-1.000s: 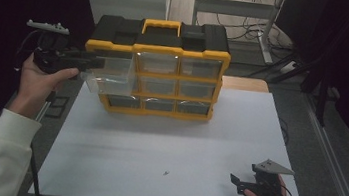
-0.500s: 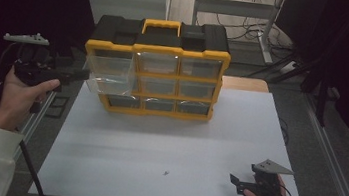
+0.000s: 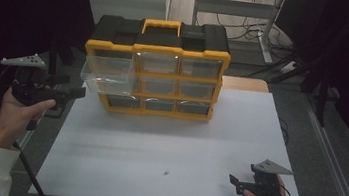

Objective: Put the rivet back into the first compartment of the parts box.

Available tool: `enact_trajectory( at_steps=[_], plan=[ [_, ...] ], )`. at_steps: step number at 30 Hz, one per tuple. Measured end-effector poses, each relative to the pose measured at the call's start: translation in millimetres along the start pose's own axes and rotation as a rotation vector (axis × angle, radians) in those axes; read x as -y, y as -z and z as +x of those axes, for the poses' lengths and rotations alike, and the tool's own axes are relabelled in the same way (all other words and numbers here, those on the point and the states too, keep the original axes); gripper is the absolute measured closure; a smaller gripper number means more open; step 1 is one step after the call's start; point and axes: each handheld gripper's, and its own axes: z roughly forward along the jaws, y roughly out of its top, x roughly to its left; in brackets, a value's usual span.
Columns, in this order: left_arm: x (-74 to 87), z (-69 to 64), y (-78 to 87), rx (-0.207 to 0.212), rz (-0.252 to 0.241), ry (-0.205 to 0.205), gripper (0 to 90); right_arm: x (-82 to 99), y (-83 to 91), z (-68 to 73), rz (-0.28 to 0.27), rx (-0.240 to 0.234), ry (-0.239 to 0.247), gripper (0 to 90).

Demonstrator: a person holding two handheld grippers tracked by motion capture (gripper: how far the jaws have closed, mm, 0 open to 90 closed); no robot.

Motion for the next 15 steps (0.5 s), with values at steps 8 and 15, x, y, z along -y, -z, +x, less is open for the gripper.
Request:
enact_trajectory(
  at_steps=[8,15],
  plan=[
    [36.5,-0.4,-22.9,-0.005,0.057,0.0,16.4,0.2,-0.1,0.3,0.0,0.0,-0.001,10.4],
    [60.3,-4.9,-39.2,-0.004,0.097,-0.016,17.1,0.1,-0.6,0.9,0.002,-0.001,0.002,10.4]
  ],
)
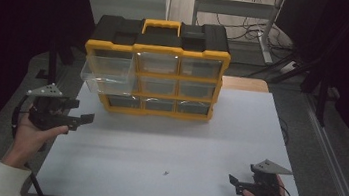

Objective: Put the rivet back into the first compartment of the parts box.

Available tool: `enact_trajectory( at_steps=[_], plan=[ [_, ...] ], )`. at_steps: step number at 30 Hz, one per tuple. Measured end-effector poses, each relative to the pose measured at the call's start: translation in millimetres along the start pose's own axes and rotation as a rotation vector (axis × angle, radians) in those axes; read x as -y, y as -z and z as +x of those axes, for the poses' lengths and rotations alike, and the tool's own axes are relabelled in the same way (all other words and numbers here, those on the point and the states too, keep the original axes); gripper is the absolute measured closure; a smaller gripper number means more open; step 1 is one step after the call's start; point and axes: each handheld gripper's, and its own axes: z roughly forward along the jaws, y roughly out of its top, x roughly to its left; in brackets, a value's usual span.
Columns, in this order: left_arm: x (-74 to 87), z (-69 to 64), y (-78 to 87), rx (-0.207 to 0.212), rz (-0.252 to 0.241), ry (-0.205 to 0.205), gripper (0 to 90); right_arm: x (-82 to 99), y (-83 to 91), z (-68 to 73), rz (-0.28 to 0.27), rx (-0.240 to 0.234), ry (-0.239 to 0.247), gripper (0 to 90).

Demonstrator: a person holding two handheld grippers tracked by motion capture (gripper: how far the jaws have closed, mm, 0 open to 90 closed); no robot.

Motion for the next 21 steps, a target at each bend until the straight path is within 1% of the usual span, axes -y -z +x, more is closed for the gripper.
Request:
enact_trajectory(
  at_steps=[4,5,7,8,9,11,17,21],
  plan=[
    [12.6,-6.2,-15.2,0.019,0.02,-0.004,18.0,0.0,0.0,0.3,0.0,0.001,0.001,10.4],
    [17.9,-10.7,-25.7,0.026,0.05,-0.016,18.2,0.0,-0.1,0.3,0.0,-0.001,0.001,10.4],
    [21.8,-15.9,-37.5,0.029,0.078,-0.024,18.6,-0.1,-0.4,0.3,0.001,-0.001,0.003,10.4],
    [21.8,-15.9,-37.5,0.029,0.078,-0.024,18.6,-0.1,-0.5,0.3,0.001,-0.001,0.003,10.4],
    [24.6,-20.8,-48.1,0.041,0.103,-0.035,18.6,-0.1,-0.4,0.4,0.001,0.0,0.005,10.4],
    [27.3,-25.3,-57.2,0.056,0.117,-0.039,18.6,-0.1,-0.2,0.6,0.001,-0.001,0.006,10.4],
    [34.7,-37.9,-77.5,0.093,0.157,-0.056,19.2,0.3,-0.2,0.1,0.003,0.0,0.006,10.4],
    [33.9,-47.8,-87.8,0.116,0.184,-0.088,21.4,0.1,-0.4,0.5,0.004,0.0,0.008,10.4]
  ],
)
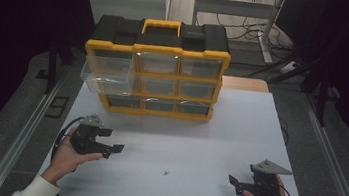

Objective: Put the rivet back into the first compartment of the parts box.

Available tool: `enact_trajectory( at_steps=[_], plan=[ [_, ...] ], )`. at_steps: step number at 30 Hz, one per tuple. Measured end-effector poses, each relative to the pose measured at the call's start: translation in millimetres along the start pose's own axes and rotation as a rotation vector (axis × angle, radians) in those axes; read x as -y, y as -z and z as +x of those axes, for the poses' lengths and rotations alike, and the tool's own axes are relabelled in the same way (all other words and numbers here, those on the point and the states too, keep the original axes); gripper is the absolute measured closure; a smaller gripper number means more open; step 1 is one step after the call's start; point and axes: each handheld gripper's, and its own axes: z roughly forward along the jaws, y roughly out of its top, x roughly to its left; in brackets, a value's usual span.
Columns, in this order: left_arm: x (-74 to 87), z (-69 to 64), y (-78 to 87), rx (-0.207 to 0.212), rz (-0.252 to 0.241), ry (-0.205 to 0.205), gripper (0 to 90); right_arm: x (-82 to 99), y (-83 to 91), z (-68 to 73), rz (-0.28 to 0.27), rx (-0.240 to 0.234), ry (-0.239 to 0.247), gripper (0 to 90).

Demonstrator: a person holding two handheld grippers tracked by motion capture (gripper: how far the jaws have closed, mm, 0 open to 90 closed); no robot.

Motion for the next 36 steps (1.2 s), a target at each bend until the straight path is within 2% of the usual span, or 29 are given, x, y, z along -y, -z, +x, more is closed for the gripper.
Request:
enact_trajectory(
  at_steps=[2,5,7,9,12,14,17,19,23,32,36],
  plan=[
    [-1.3,-2.8,-3.0,0.006,0.006,-0.002,22.0,0.0,-0.2,0.0,0.0,0.0,0.001,10.4],
    [-7.3,-15.8,-19.1,0.028,0.043,-0.032,22.8,0.0,-0.4,-0.2,0.002,0.001,0.0,10.4],
    [-8.8,-19.1,-23.5,0.034,0.049,-0.045,22.8,0.1,-0.4,-0.3,0.003,0.001,0.0,10.5],
    [-13.3,-30.3,-36.6,0.059,0.063,-0.057,22.6,0.1,-0.3,-0.3,0.003,-0.001,0.0,10.5],
    [-17.1,-36.6,-44.1,0.062,0.079,-0.076,22.5,0.1,-0.2,-0.6,0.003,-0.001,0.001,10.5],
    [-22.6,-45.5,-54.4,0.072,0.099,-0.096,22.5,0.3,0.0,-1.0,0.004,-0.003,-0.001,10.5],
    [-25.9,-52.0,-62.3,0.075,0.111,-0.108,22.2,0.3,0.0,-1.0,0.005,-0.003,-0.001,10.5],
    [-29.4,-61.6,-74.4,0.071,0.144,-0.141,22.1,0.2,0.1,-0.9,0.005,-0.002,0.0,10.5],
    [-32.0,-71.7,-87.9,0.066,0.164,-0.174,23.2,0.2,-0.2,-0.8,0.008,-0.002,0.003,10.5],
    [-34.4,-86.7,-111.3,0.068,0.21,-0.215,29.7,0.6,-0.5,-1.2,0.013,-0.005,0.002,10.5],
    [-34.0,-90.2,-115.4,0.063,0.22,-0.218,32.5,0.8,-0.8,-1.2,0.016,-0.006,0.002,10.5]
  ],
)
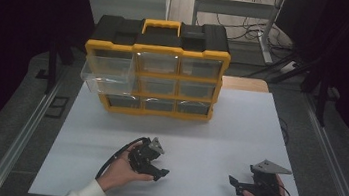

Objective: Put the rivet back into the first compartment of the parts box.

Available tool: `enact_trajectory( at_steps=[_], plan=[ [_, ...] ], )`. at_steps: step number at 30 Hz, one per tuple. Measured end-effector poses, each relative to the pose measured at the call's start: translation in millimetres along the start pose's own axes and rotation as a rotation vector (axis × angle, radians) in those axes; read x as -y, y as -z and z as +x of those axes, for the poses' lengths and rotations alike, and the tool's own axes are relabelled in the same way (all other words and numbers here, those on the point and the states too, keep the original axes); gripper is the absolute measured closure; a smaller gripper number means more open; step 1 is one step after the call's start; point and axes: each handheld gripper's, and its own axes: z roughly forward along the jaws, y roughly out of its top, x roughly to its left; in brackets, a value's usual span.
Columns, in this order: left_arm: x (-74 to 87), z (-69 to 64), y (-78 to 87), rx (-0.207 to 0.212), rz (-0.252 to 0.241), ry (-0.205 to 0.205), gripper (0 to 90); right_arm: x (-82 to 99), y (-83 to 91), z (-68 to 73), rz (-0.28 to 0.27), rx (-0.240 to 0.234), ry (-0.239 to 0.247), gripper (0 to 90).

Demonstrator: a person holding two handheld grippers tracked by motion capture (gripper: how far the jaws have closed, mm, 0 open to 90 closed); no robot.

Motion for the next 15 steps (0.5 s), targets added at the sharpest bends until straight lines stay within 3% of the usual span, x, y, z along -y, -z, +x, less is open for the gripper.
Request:
enact_trajectory(
  at_steps=[7,11,15],
  plan=[
    [-1.9,-4.9,-6.2,-0.023,0.014,-0.01,36.0,0.1,-0.3,0.0,0.003,0.0,0.001,10.5],
    [-2.3,-7.8,-11.1,-0.024,0.031,-0.026,42.1,0.2,-0.5,-0.1,0.005,0.001,0.003,10.5],
    [-2.1,-9.9,-15.0,-0.007,0.046,-0.041,54.3,0.2,-0.3,-0.1,0.005,0.0,0.003,10.5]
  ],
)
